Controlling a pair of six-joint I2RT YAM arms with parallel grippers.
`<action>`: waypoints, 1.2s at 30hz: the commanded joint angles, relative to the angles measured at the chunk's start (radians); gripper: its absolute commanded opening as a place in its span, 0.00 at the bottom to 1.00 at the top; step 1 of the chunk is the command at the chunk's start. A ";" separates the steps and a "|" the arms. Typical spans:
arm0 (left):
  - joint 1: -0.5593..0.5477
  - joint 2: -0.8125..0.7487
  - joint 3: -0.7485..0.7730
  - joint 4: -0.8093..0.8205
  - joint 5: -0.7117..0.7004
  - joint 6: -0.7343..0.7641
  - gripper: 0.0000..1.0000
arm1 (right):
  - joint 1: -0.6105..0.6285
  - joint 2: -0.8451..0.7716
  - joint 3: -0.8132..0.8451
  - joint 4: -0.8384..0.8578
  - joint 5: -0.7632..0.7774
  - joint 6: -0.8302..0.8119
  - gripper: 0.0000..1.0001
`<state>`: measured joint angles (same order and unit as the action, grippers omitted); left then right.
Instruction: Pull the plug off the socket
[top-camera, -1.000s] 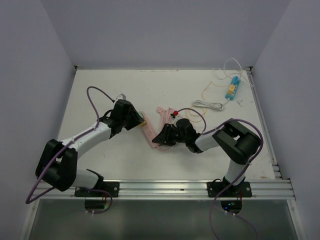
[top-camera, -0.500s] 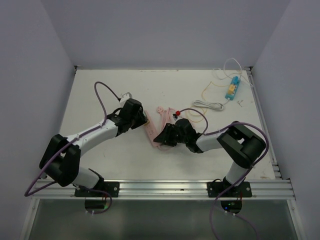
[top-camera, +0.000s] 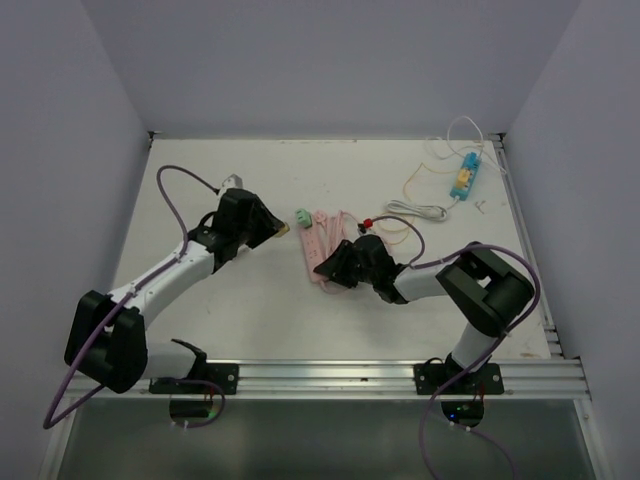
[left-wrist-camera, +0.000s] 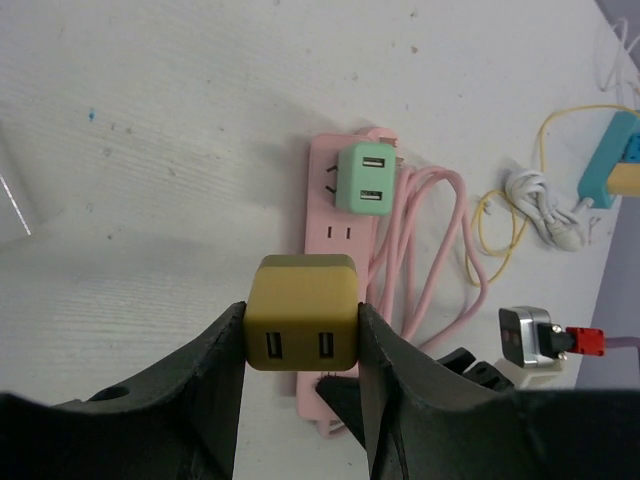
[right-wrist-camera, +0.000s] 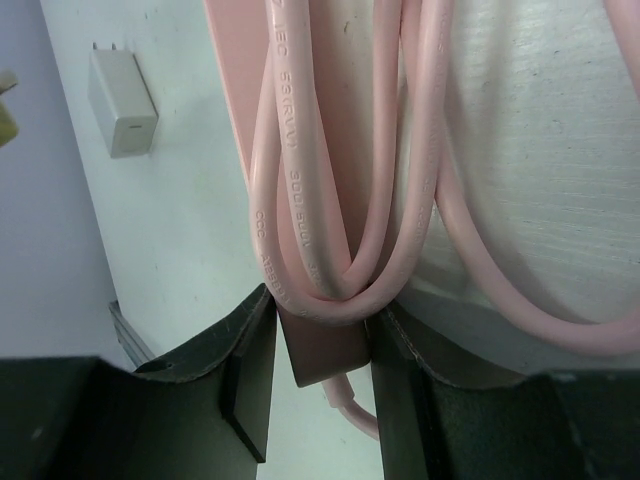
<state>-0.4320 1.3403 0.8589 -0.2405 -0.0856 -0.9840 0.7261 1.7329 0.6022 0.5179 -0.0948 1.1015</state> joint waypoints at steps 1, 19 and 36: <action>-0.019 -0.043 -0.015 0.078 0.040 0.007 0.00 | -0.024 0.086 -0.068 -0.371 0.213 -0.028 0.00; 0.111 0.171 0.057 0.139 -0.216 0.255 0.45 | -0.024 -0.042 -0.078 -0.346 -0.016 -0.213 0.00; 0.023 0.109 0.018 0.224 0.029 0.076 0.92 | 0.001 -0.036 -0.039 -0.395 -0.091 -0.269 0.00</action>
<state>-0.3634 1.4746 0.8677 -0.0971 -0.1001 -0.8600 0.7086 1.6363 0.6060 0.3637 -0.1761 0.8902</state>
